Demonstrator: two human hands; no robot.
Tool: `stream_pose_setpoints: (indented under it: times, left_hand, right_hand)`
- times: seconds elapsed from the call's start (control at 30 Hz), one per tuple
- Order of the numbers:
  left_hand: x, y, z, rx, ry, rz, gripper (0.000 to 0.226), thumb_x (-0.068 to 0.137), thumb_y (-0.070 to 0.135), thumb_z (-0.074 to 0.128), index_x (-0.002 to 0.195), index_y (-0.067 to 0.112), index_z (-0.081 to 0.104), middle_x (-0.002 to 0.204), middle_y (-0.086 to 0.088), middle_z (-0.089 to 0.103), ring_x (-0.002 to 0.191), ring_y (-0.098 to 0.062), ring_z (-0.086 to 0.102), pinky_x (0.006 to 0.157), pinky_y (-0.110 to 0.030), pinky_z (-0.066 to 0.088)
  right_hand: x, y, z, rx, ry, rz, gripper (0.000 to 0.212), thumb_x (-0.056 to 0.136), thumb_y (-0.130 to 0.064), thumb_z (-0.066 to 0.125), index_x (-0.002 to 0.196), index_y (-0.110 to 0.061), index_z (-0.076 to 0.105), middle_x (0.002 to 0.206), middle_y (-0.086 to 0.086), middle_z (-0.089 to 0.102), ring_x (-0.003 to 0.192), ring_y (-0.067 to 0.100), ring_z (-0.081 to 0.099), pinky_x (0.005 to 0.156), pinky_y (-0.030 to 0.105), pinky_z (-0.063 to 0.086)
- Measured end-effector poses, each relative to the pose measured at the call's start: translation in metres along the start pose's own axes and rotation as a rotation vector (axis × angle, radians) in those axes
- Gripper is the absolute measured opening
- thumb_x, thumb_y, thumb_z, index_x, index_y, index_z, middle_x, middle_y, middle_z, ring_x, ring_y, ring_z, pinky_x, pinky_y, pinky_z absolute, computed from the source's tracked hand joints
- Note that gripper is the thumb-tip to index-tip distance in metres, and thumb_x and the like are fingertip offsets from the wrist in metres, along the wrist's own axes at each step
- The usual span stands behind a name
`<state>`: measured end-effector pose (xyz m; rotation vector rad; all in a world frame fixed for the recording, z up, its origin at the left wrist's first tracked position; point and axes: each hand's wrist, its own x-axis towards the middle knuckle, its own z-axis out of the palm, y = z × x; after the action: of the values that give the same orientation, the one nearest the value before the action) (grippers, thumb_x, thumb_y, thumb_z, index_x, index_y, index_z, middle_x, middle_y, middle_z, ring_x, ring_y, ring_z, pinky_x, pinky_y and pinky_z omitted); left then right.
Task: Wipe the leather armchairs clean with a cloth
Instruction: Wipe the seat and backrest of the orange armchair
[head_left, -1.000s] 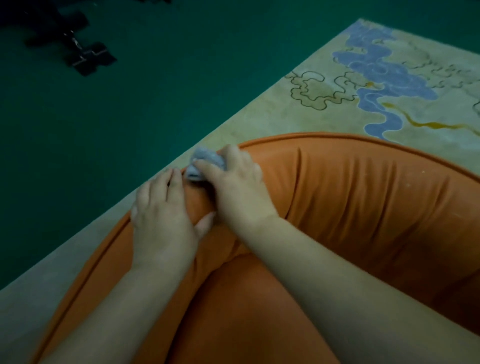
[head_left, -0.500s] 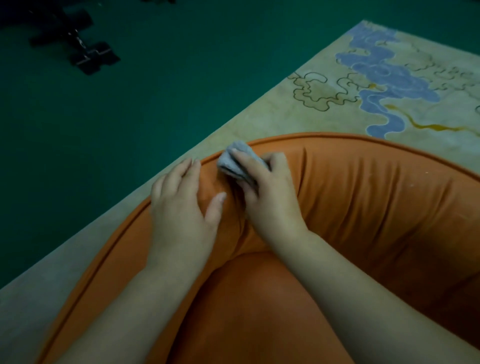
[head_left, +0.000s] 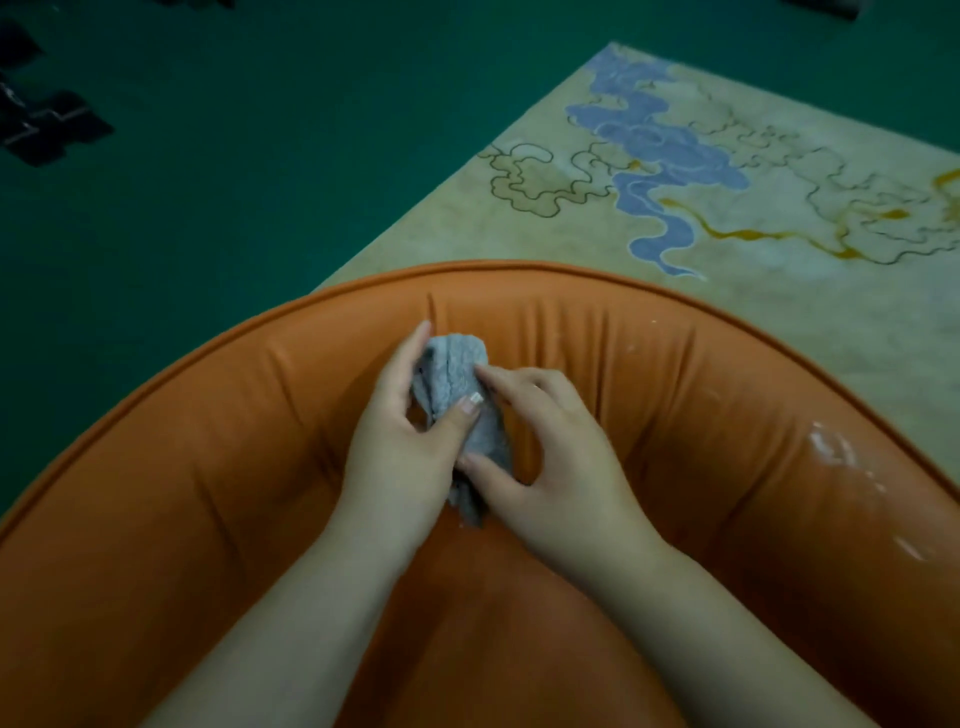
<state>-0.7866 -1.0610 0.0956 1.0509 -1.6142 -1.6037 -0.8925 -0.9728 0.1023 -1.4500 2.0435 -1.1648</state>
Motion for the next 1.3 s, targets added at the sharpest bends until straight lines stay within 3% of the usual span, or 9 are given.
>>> stream_pose_setpoints:
  times: [0.1, 0.3, 0.4, 0.5, 0.63, 0.83, 0.97, 1.17, 1.3]
  left_hand:
    - [0.001, -0.001, 0.030, 0.063, 0.047, 0.018, 0.056, 0.084, 0.014, 0.069, 0.126, 0.044, 0.047, 0.127, 0.012, 0.059, 0.113, -0.005, 0.058, 0.098, -0.039, 0.049]
    - [0.031, 0.018, 0.068, 0.473, 0.310, 0.424, 0.056, 0.082, 0.011, 0.071, 0.134, 0.020, 0.052, 0.123, 0.007, 0.048, 0.112, 0.003, 0.045, 0.096, 0.002, 0.026]
    - [0.050, 0.011, 0.075, 0.722, 0.324, 0.536, 0.049, 0.083, 0.001, 0.065, 0.129, 0.015, 0.058, 0.120, -0.013, 0.056, 0.109, -0.031, 0.053, 0.098, -0.023, 0.037]
    - [0.041, -0.012, 0.094, 0.906, 0.267, 0.601, 0.040, 0.081, -0.004, 0.065, 0.117, 0.012, 0.068, 0.105, -0.020, 0.061, 0.089, -0.042, 0.056, 0.082, -0.043, 0.047]
    - [0.014, -0.030, 0.096, 0.898, 0.155, 0.624, 0.037, 0.079, -0.006, 0.069, 0.113, 0.009, 0.070, 0.099, -0.019, 0.061, 0.082, -0.038, 0.057, 0.074, -0.043, 0.053]
    - [0.047, -0.005, 0.098, 0.853, 0.270, 0.549, 0.039, 0.086, 0.002, 0.059, 0.124, 0.010, 0.062, 0.115, -0.015, 0.056, 0.100, -0.033, 0.050, 0.091, -0.043, 0.044]
    - [0.009, -0.023, 0.105, 0.909, 0.118, 0.502, 0.036, 0.086, -0.003, 0.060, 0.121, 0.006, 0.064, 0.111, -0.019, 0.058, 0.096, -0.036, 0.053, 0.085, -0.044, 0.048]
    - [0.032, 0.004, 0.116, 0.692, 0.211, 0.508, 0.045, 0.082, 0.010, 0.070, 0.126, 0.013, 0.060, 0.124, -0.011, 0.047, 0.113, -0.017, 0.045, 0.099, -0.007, 0.029]
    - [0.035, -0.001, 0.136, 0.827, 0.135, 0.462, 0.044, 0.081, 0.006, 0.071, 0.124, 0.010, 0.062, 0.119, -0.015, 0.055, 0.111, -0.032, 0.050, 0.097, -0.027, 0.036]
  right_hand:
    - [-0.001, 0.021, -0.037, -0.230, 0.135, 0.034, 0.060, 0.076, -0.031, 0.075, 0.131, -0.023, 0.055, 0.118, -0.004, 0.050, 0.112, 0.012, 0.050, 0.098, 0.030, 0.041]
    - [0.006, 0.059, -0.096, -0.543, 0.225, 0.089, 0.071, 0.068, -0.031, 0.080, 0.132, -0.022, 0.052, 0.135, 0.004, 0.045, 0.123, 0.028, 0.045, 0.104, 0.044, 0.034]
    - [0.009, 0.076, -0.113, -0.641, 0.186, 0.191, 0.084, 0.067, -0.041, 0.079, 0.140, -0.027, 0.040, 0.144, 0.002, 0.035, 0.131, 0.026, 0.033, 0.110, 0.043, 0.023]
    - [0.008, 0.089, -0.119, -0.697, 0.097, 0.264, 0.100, 0.065, -0.047, 0.080, 0.146, -0.024, 0.028, 0.151, 0.002, 0.026, 0.138, 0.024, 0.025, 0.115, 0.046, 0.018]
    - [0.005, 0.095, -0.118, -0.745, 0.076, 0.235, 0.105, 0.062, -0.045, 0.082, 0.148, -0.021, 0.026, 0.154, 0.003, 0.023, 0.141, 0.025, 0.021, 0.115, 0.046, 0.017]
    - [0.005, 0.100, -0.115, -0.752, 0.079, 0.225, 0.102, 0.065, -0.048, 0.079, 0.148, -0.024, 0.024, 0.155, 0.001, 0.019, 0.142, 0.023, 0.016, 0.117, 0.044, 0.011]
    - [0.005, 0.100, -0.117, -0.759, 0.074, 0.228, 0.103, 0.065, -0.049, 0.078, 0.148, -0.025, 0.023, 0.155, 0.000, 0.019, 0.143, 0.023, 0.016, 0.117, 0.043, 0.009]
    - [0.004, 0.102, -0.117, -0.776, 0.084, 0.210, 0.102, 0.064, -0.051, 0.078, 0.148, -0.026, 0.025, 0.155, 0.001, 0.022, 0.142, 0.023, 0.020, 0.116, 0.043, 0.012]
    - [0.003, 0.104, -0.119, -0.770, 0.079, 0.198, 0.103, 0.062, -0.053, 0.078, 0.147, -0.027, 0.027, 0.154, 0.000, 0.024, 0.140, 0.023, 0.022, 0.114, 0.042, 0.013]
